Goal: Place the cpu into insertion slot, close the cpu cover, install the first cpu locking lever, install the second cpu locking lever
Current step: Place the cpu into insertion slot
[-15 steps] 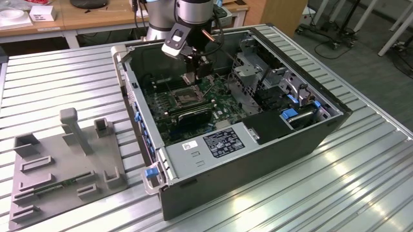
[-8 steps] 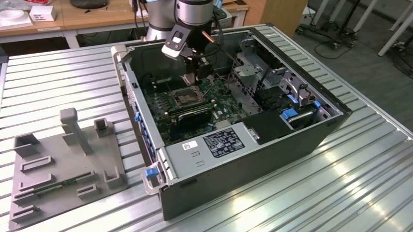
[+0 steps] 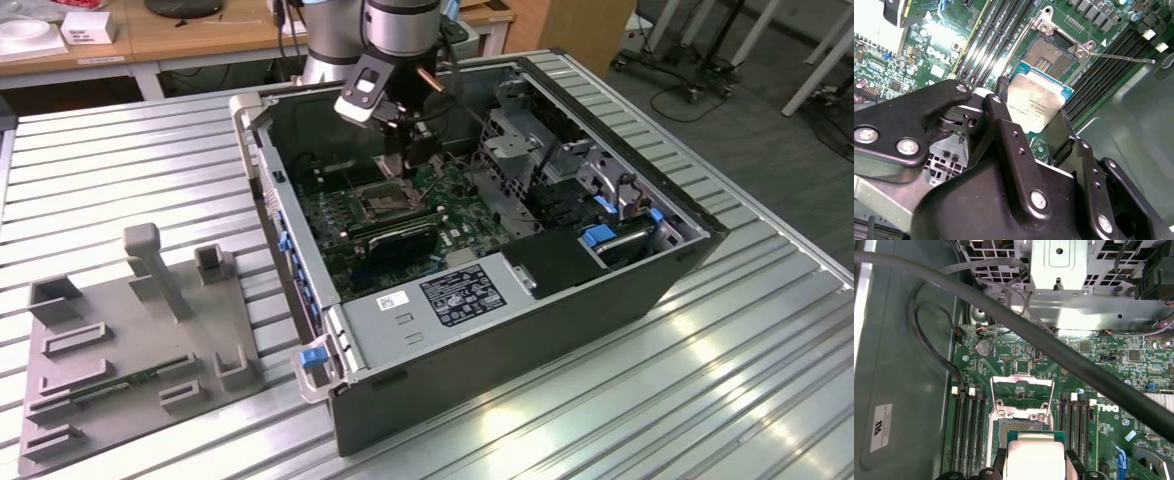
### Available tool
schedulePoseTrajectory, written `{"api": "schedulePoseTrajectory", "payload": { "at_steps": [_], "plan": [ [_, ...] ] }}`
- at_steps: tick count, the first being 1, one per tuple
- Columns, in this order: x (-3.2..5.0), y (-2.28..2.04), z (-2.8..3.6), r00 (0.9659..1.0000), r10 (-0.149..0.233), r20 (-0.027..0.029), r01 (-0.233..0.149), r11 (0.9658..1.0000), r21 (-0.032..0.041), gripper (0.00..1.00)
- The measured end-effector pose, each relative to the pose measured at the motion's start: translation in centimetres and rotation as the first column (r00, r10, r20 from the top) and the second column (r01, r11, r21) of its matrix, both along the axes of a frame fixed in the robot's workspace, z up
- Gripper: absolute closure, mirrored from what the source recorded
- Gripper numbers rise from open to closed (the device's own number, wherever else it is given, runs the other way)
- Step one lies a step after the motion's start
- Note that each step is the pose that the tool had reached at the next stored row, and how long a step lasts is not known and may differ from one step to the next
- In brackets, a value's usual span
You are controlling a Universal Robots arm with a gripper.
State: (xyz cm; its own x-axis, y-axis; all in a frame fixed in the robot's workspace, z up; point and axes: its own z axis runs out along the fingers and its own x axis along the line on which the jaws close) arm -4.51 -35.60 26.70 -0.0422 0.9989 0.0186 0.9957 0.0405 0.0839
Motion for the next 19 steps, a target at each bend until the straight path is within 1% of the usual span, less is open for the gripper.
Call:
{"api": "schedulePoseTrajectory", "payload": {
  "at_steps": [5, 12, 13, 15, 16, 17, 19],
  "plan": [
    [0.0, 0.0, -0.72, 1.0, -0.001, 0.0001, 0.001, 1.0, -0.0015, 0.46],
    [-0.01, 0.0, -0.78, 1.0, -0.002, -0.0008, 0.002, 1.0, -0.0017, 0.46],
    [0.0, 0.0, -0.8, 1.0, -0.002, -0.0045, 0.002, 1.0, -0.0014, 0.46],
    [0.0, 0.0, -0.79, 0.9999, -0.002, -0.0159, 0.002, 1.0, -0.0016, 0.46],
    [0.01, 0.0, -0.79, 0.9997, -0.002, -0.0232, 0.002, 1.0, -0.0016, 0.46],
    [0.0, 0.0, -0.79, 0.9997, -0.002, -0.0258, 0.002, 1.0, -0.0017, 0.46],
    [0.0, 0.0, -0.79, 0.9997, -0.002, -0.026, 0.002, 1.0, -0.0017, 0.46]
  ]
}}
